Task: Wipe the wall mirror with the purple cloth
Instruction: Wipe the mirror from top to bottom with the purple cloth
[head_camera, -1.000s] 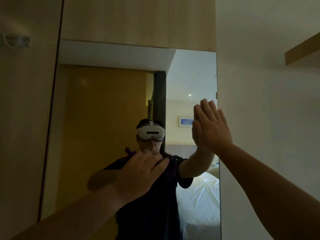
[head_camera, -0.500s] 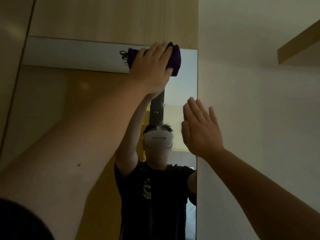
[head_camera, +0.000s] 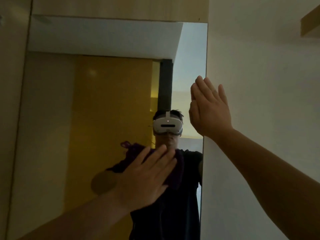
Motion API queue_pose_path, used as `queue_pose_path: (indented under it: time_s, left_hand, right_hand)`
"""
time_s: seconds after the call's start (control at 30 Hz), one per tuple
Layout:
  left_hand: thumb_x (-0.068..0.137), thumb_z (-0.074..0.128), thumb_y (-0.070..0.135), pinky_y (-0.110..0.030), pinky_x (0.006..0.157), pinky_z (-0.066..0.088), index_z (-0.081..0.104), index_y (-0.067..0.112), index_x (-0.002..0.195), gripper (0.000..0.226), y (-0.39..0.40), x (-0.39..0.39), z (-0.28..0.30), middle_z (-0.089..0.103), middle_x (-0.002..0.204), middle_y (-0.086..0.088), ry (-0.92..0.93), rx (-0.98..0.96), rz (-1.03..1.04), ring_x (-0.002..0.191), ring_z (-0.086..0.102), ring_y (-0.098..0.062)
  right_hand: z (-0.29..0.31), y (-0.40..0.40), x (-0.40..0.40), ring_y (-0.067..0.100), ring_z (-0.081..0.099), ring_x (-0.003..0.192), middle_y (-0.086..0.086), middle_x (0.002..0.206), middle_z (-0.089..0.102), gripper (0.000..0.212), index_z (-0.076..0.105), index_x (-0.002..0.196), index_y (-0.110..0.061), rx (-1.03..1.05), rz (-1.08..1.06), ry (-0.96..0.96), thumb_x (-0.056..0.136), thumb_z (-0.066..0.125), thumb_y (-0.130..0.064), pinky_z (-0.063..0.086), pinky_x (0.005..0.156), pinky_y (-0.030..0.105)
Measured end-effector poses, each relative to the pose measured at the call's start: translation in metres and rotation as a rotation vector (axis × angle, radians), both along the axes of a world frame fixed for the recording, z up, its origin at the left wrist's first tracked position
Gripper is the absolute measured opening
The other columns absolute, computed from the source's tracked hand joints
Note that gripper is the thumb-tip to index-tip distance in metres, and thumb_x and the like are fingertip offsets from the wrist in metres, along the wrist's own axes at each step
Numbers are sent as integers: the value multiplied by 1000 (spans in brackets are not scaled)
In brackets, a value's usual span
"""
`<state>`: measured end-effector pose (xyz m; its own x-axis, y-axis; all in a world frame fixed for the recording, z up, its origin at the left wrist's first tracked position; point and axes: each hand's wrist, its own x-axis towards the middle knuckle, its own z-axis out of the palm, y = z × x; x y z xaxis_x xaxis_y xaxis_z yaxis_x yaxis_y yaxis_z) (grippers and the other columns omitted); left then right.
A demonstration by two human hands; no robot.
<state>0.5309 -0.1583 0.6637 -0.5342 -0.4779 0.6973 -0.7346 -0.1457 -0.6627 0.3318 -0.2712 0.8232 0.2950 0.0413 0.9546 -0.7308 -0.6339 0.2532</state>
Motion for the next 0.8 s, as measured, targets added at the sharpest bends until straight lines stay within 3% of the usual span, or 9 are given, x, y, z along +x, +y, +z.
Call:
queue_pose_path:
  time_s: [0.13, 0.27, 0.37, 0.53, 0.67, 0.8]
  left_hand:
    - [98, 50, 37, -49, 114, 30, 43, 20, 149, 54, 1, 10, -67, 40, 157, -5, -39, 36, -75, 143, 38, -28]
    - [102, 49, 20, -39, 96, 45, 53, 20, 141, 39, 0, 9, -48, 57, 141, -3, -5, -66, -204, 124, 55, -22]
    - [92, 56, 8, -40, 98, 39, 48, 12, 139, 48, -2, -6, 10, 54, 133, -7, 94, -201, -302, 115, 54, -24]
    - [87, 71, 16, -46, 101, 42, 47, 5, 140, 59, -17, -40, 171, 57, 133, -15, 312, -356, -311, 118, 52, -32]
    - [102, 48, 28, -46, 112, 30, 35, 10, 151, 54, -25, -74, 279, 40, 153, -11, 379, -301, -176, 139, 38, -31]
    - [104, 36, 43, -47, 117, 22, 28, 12, 155, 60, -45, -85, 286, 25, 163, -8, 337, -298, -44, 149, 23, -27]
  right_hand:
    - [0, 9, 0, 26, 16, 152, 10, 162, 27, 48, 36, 150, -11, 61, 29, -7, 105, 30, -28, 8, 123, 48]
    - [6, 7, -20, 23, 12, 152, 11, 163, 22, 53, 29, 153, -10, 97, 87, -116, 106, 22, -34, 7, 123, 45]
    - [5, -16, -48, 23, 4, 152, 11, 165, 13, 62, 19, 156, -10, 207, -48, -144, 103, 13, -43, 1, 122, 43]
    - [-6, -42, -58, 16, -16, 148, 7, 166, -2, 65, 1, 157, -14, 234, -218, -65, 102, 7, -48, -10, 121, 41]
    - [-7, -43, -57, 15, -16, 148, 5, 166, -3, 64, 1, 157, -15, 213, -217, -74, 102, 7, -47, -10, 121, 41]
    - [-6, -46, -57, 16, -17, 148, 5, 166, -5, 61, -3, 156, -17, 208, -209, -65, 104, 11, -46, -11, 121, 41]
